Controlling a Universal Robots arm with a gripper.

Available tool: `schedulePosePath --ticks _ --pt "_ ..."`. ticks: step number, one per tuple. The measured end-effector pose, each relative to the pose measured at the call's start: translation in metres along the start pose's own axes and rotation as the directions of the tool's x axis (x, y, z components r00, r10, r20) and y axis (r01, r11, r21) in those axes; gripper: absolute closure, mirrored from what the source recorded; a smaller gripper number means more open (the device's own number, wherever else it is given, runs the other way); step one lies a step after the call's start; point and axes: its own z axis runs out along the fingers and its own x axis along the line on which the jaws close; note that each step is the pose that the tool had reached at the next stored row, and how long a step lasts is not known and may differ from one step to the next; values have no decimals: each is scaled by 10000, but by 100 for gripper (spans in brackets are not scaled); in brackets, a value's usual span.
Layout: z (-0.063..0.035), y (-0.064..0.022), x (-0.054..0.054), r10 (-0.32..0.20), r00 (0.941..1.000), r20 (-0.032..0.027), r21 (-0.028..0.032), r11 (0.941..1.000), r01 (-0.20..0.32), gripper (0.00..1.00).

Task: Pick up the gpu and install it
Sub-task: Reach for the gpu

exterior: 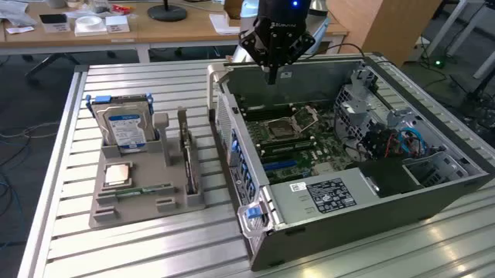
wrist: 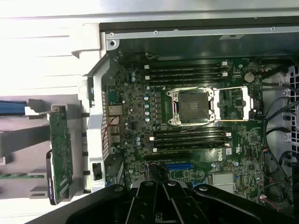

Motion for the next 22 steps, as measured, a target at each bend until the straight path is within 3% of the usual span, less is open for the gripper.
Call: schedulePosePath --ticks 14,22 --pt "1 -1 9 2 10000 2 -2 10000 -2 89" --pt "-3 -13 172 -1 10000 1 0 10000 1 89"
